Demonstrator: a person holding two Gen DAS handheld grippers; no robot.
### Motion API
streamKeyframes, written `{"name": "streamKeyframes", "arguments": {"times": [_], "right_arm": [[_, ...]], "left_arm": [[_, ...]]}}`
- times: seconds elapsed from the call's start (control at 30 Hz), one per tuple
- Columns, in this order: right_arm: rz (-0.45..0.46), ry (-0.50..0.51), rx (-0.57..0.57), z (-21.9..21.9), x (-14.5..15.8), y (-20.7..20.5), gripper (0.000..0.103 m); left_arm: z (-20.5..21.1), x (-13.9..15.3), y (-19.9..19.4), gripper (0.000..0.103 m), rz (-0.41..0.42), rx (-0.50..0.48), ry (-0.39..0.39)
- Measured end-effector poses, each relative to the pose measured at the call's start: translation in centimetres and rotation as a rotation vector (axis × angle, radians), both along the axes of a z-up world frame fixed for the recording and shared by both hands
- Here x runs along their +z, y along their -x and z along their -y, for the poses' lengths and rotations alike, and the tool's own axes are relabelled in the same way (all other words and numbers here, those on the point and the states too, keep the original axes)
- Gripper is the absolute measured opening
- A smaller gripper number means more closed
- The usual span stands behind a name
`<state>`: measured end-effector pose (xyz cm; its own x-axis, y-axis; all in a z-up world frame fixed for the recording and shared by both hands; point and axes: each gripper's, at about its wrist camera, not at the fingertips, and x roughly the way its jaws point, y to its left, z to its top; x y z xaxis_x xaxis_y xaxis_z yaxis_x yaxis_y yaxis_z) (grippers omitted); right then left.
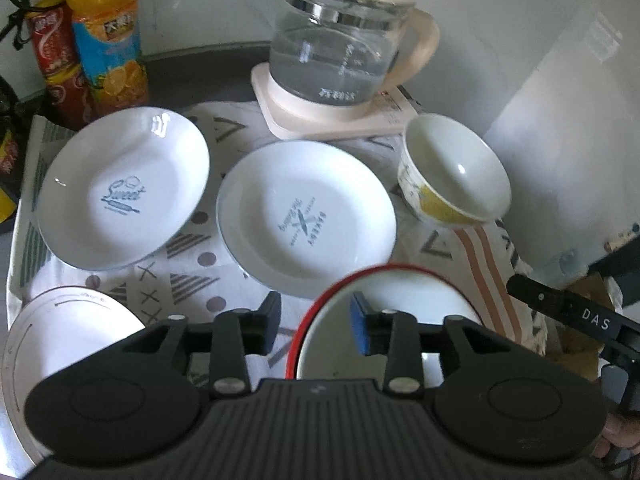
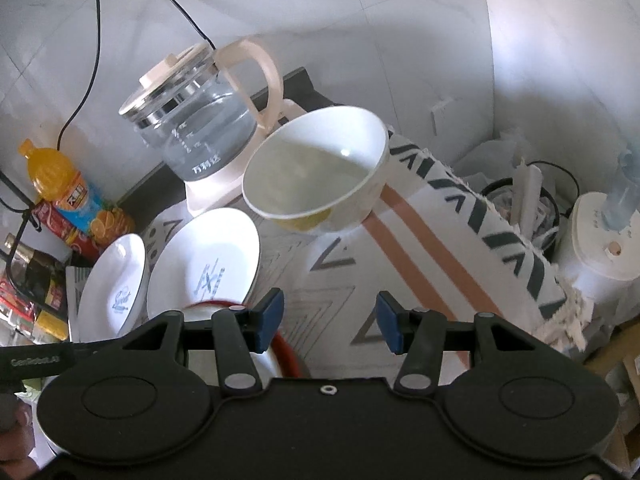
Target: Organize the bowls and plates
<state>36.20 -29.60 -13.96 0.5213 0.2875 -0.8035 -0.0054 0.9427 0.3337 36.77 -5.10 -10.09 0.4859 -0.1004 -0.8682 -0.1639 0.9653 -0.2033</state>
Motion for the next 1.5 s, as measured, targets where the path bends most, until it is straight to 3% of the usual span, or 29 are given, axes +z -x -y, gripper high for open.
{"name": "streamKeyframes", "arguments": {"times": [0.13,0.37,0.77,1.07,1.13,1.23,1.4,1.5], "right_arm": [[0.016,-0.012,0.012,0.5,-0.1,-1.1,0.051],[0.021,-0.041,-0.001,1.2,-0.3,-3.0,0.052],[-0.018,-0.102,-0.096,3.0,-2.0,-6.8,0.052],[-0.034,-0.100,-0.106,2.7,-3.8,-9.3,0.052],[-0.047,-0.102,-0.120,2.9,-4.4,-9.8,0.047],[-0.071,-0.109,-0.131,3.1,-5.2,-10.3,0.041],[-0.083,-0.120,-0.127,2.8,-6.2,-10.8,0.040],[-0.090,-0.132,-0.131,2.6,-6.7,-11.1,0.032]], "left_arm": [[0.3,0.4,-0.6,0.052,0.029,0.020,-0.008],[1.6,0.7,-3.3,0.061,0.053,0.023,-0.012],[3.6,-0.5,-10.0,0.062,0.060,0.017,0.033],[5.4,-3.1,-13.5,0.062,0.044,-0.026,0.050],[5.8,-4.0,-14.1,0.061,0.021,-0.025,0.053],[5.8,-5.0,-14.6,0.057,0.008,-0.009,0.088],[6.3,-6.2,-15.6,0.044,-0.040,-0.019,0.115],[6.7,-6.6,-16.1,0.023,-0.056,-0.039,0.120]]}}
